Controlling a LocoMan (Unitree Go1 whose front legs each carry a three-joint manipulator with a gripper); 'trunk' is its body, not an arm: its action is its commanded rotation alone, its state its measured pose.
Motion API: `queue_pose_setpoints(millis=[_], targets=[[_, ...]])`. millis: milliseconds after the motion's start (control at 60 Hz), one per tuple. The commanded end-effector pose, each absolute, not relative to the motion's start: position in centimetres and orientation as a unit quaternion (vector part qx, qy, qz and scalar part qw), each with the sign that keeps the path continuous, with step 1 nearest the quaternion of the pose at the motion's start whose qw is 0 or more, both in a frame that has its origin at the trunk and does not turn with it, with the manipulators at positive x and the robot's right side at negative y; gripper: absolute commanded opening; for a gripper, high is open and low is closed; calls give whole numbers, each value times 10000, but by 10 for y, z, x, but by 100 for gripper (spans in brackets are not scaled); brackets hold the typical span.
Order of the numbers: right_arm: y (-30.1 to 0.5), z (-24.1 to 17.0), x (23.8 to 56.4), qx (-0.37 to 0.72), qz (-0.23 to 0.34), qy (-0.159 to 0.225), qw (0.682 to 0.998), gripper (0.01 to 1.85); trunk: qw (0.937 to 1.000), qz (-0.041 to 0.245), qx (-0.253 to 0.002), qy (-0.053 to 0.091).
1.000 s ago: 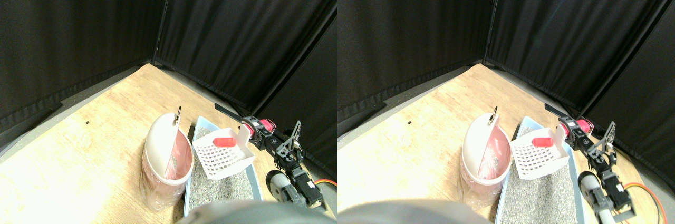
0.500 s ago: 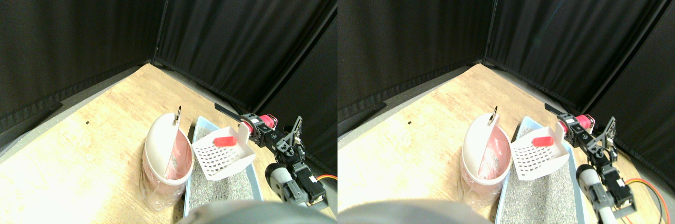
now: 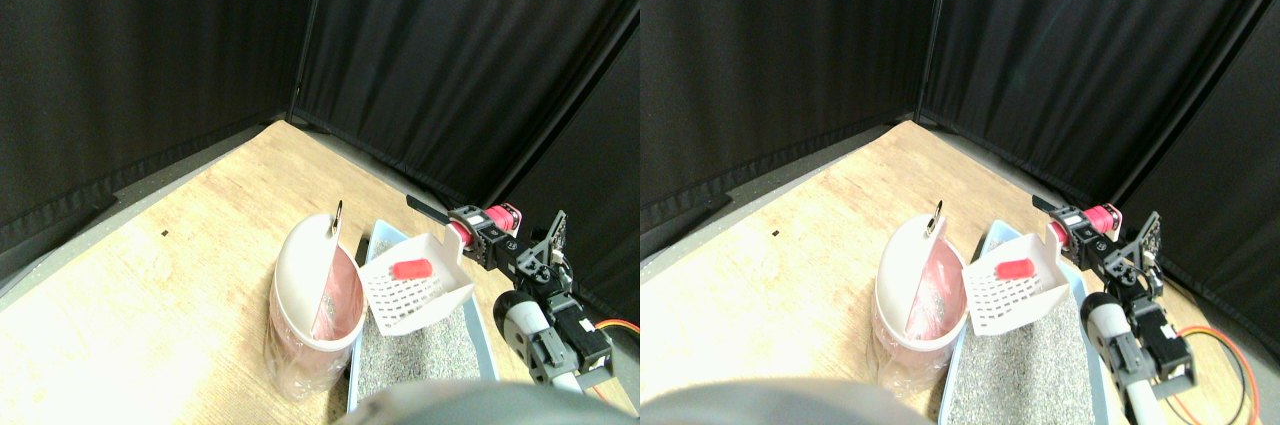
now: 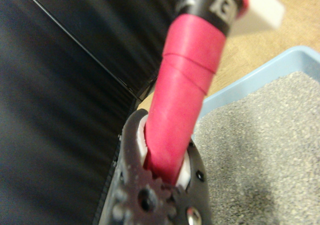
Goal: Scoop (unimanual)
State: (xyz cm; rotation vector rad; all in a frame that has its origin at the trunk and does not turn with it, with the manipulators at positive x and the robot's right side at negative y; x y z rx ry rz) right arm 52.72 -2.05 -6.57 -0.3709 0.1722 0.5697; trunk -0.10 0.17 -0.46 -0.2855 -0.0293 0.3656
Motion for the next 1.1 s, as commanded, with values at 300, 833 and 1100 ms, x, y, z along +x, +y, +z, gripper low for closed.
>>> queue_pose_setpoints(millis=[300,833,1100], targets=[[-13,-56,532,-1790,2765,364,9435,19,9724,1867,-1389,-147],[-10,-51,541,-1991,2642,417,9428,27,9731,1846,-1376,-85],[-10,-53,545,-1869,2690,445,9438,20,9737,1820,-1369,-52]])
